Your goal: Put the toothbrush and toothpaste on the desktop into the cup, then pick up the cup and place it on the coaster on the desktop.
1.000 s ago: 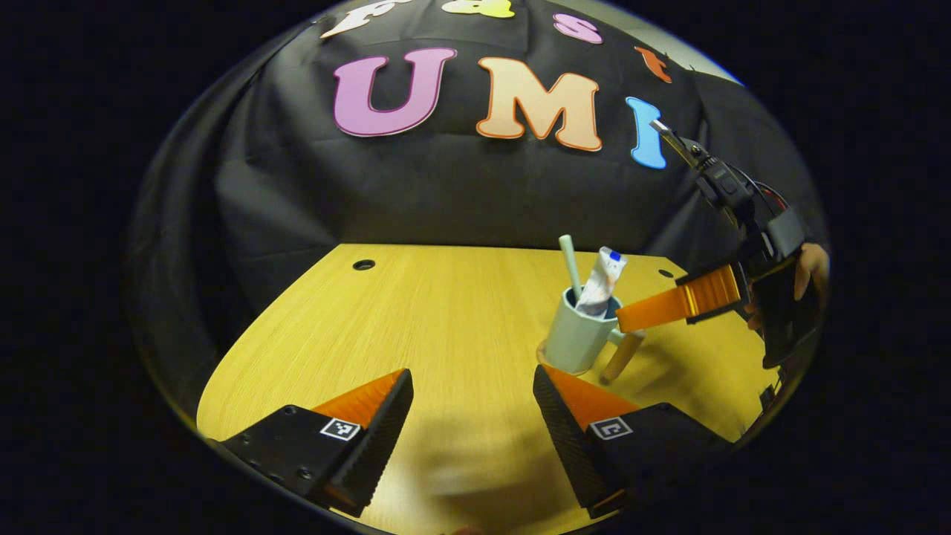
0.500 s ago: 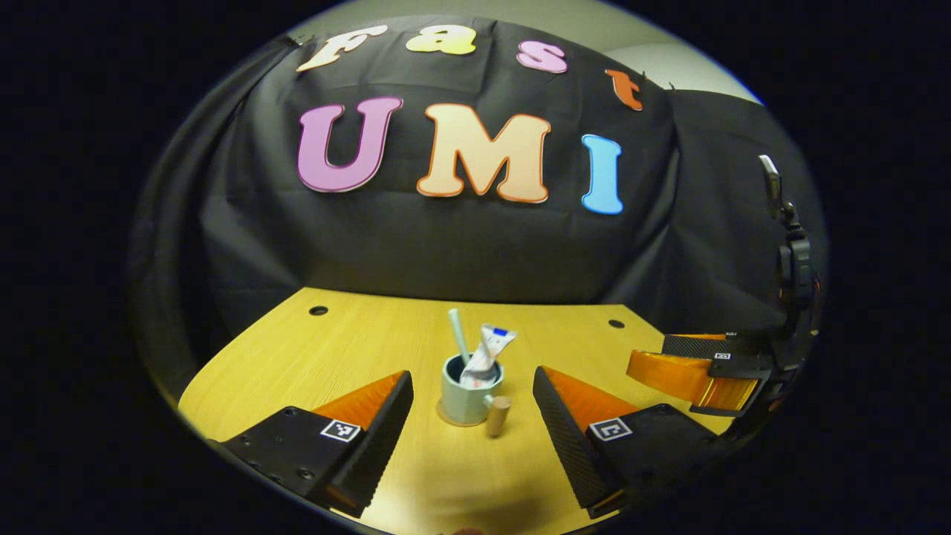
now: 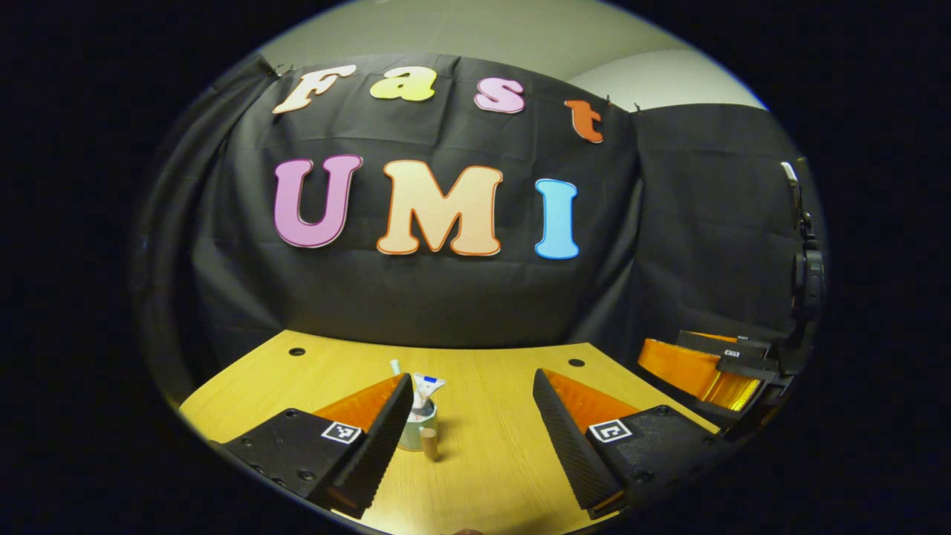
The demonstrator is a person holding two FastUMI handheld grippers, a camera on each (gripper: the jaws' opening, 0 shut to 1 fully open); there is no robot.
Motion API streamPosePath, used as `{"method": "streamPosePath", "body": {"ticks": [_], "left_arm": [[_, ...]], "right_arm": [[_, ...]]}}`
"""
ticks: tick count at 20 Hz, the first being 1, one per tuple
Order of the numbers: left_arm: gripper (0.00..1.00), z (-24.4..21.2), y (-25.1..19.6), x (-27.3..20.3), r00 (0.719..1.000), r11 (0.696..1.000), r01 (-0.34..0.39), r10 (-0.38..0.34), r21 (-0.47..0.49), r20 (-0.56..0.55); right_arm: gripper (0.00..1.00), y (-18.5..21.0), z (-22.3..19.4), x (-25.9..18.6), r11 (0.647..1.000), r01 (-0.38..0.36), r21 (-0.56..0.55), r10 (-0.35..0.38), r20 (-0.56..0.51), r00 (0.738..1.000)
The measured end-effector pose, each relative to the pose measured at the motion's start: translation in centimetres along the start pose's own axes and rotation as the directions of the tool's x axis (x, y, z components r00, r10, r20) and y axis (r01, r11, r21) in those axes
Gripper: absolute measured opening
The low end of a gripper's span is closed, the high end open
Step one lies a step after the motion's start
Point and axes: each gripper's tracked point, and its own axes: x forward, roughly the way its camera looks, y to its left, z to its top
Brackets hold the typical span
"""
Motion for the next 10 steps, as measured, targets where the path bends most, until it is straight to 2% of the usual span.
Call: {"method": "streamPosePath", "body": {"ticks": [1, 2, 4, 7, 10], "left_arm": [[0.95, 0.4, -0.4, -0.3, 1.000, 1.000, 0.021, -0.021, 0.005, 0.013], [0.95, 1.2, -0.5, -0.4, 0.999, 0.999, 0.029, -0.029, 0.018, 0.030], [0.94, 1.8, -0.3, -0.9, 0.998, 0.998, 0.042, -0.044, 0.038, 0.037], [0.94, 2.5, 0.1, -1.1, 0.997, 0.997, 0.055, -0.057, 0.052, 0.049], [0.94, 3.2, 0.5, -1.5, 0.996, 0.998, 0.054, -0.057, 0.044, 0.069]], "right_arm": [[0.94, 0.5, 0.9, -0.4, 1.000, 0.003, 0.009, -0.003, 0.029, 1.000], [0.98, 0.6, 2.0, -0.6, 1.000, 0.016, 0.006, -0.016, 0.062, 0.998], [1.00, 1.0, 2.4, -1.0, 0.999, 0.033, 0.006, -0.033, 0.074, 0.997], [0.98, 1.5, 3.1, -1.7, 0.998, 0.051, -0.048, -0.047, 0.090, 0.995], [0.98, 2.2, 3.4, -2.2, 0.998, 0.055, -0.029, -0.052, 0.101, 0.993]]}}
